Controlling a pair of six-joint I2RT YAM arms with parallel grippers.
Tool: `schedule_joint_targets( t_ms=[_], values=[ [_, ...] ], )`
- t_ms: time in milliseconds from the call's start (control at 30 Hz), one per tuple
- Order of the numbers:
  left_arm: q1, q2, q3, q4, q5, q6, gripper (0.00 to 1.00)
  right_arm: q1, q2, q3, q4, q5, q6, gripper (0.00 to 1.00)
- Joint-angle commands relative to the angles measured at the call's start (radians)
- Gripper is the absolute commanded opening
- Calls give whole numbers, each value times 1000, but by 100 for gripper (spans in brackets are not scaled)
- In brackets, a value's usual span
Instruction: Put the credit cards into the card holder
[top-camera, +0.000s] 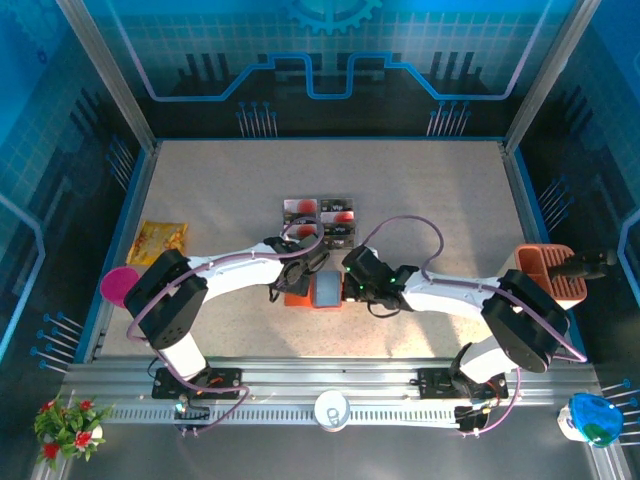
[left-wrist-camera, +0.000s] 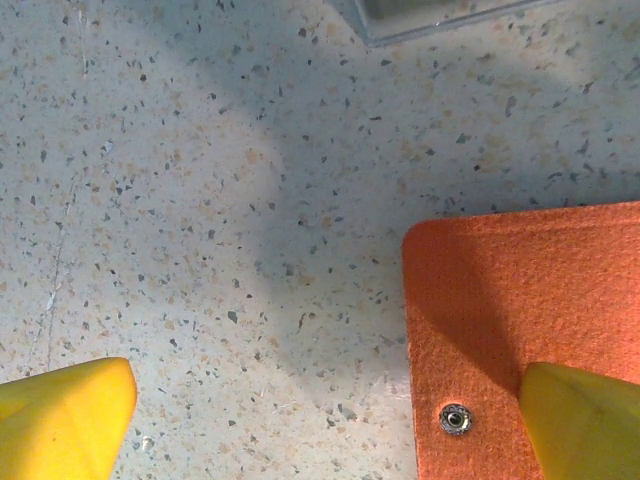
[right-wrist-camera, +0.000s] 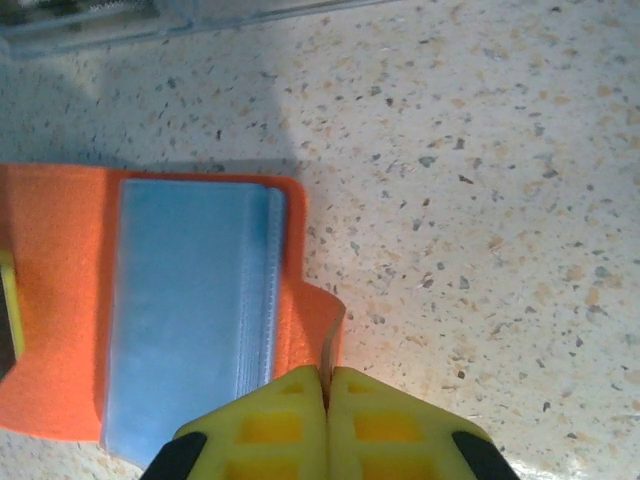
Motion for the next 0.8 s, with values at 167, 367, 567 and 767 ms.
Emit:
schedule_joint_targets(
  t_ms=[167, 367, 567, 767],
  values=[
    [-6, -2, -15, 2, -7, -14, 99, -102, -91, -49, 17, -134, 15, 0],
    [-7, 6, -24, 19, -13, -10, 99, -142, -105, -42, 23, -264, -9, 0],
    [-7, 30, -23, 26, -21, -7, 99, -149, -89, -103, 142, -327, 19, 0],
    [-7, 36, -13, 19, -33, -3, 99, -157, -38, -214, 409, -401, 80, 0]
  ],
)
